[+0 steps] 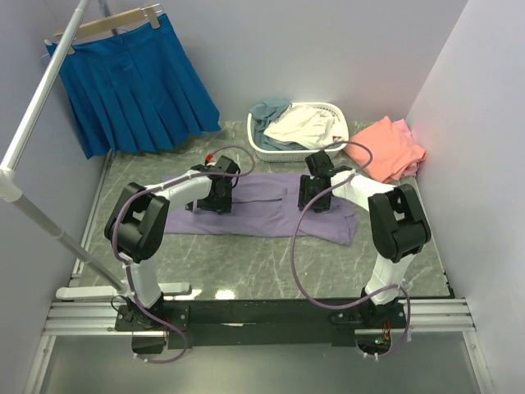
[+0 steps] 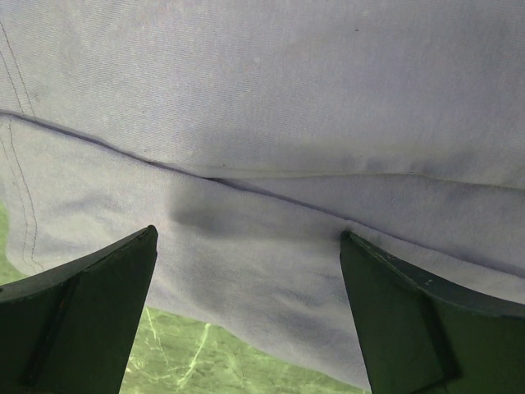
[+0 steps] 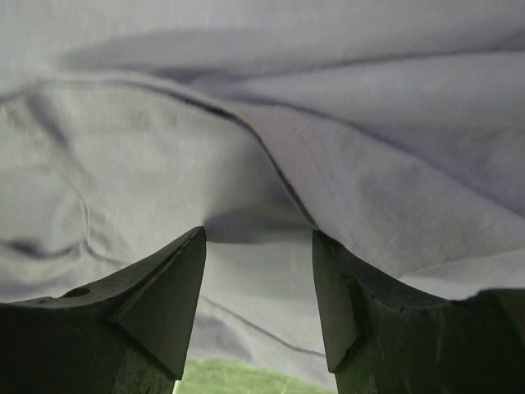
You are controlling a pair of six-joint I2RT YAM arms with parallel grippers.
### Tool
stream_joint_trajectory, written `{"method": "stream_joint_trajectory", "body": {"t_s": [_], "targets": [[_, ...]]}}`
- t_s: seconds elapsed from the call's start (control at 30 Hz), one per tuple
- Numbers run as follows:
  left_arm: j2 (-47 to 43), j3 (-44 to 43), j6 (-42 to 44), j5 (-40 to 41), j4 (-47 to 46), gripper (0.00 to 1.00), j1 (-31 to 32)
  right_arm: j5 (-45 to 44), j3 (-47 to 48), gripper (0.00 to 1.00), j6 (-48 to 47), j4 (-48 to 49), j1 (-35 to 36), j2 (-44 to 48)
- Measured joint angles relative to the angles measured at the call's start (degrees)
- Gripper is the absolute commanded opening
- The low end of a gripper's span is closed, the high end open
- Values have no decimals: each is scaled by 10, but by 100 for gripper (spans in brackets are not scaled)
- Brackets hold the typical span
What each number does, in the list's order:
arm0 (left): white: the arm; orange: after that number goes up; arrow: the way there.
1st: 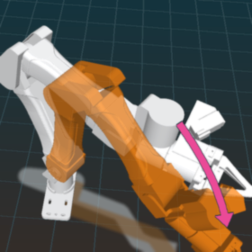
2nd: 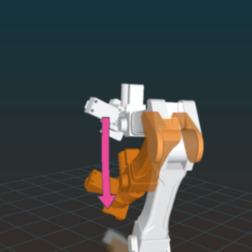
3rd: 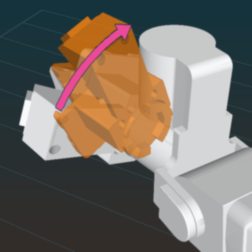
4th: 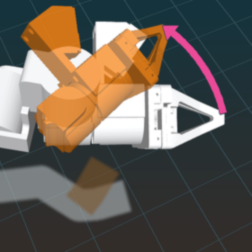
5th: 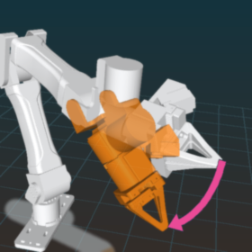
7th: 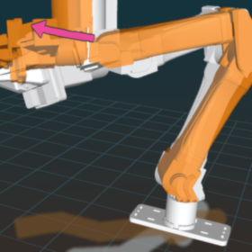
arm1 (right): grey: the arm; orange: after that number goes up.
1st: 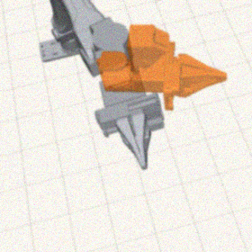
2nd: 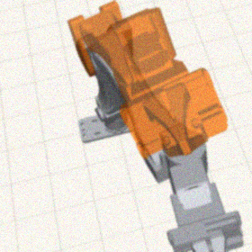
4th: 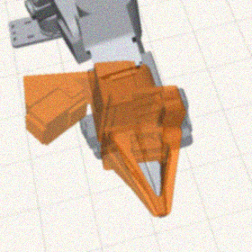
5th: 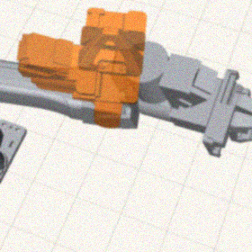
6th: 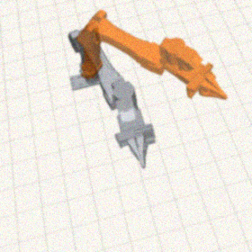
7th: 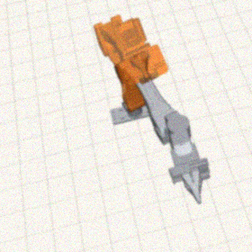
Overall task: Fold and stack the t-shirts
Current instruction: Fold the tshirt
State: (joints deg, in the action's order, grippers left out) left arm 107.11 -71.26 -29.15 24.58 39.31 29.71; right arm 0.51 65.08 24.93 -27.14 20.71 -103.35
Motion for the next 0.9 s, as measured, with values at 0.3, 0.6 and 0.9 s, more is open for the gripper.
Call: {"method": "stream_joint_trajectory", "body": {"t_s": [0.3, 0.6, 0.9], "targets": [[2, -2, 0, 2, 2, 99, 1, -76, 21, 65, 14, -10, -18, -13], [4, -5, 0, 3, 4, 99, 3, -128, 115, 67, 5, -38, -35, -59], [2, -4, -4, 14, 5, 99, 7, -161, 176, 69, -4, -52, -48, -104]]}}
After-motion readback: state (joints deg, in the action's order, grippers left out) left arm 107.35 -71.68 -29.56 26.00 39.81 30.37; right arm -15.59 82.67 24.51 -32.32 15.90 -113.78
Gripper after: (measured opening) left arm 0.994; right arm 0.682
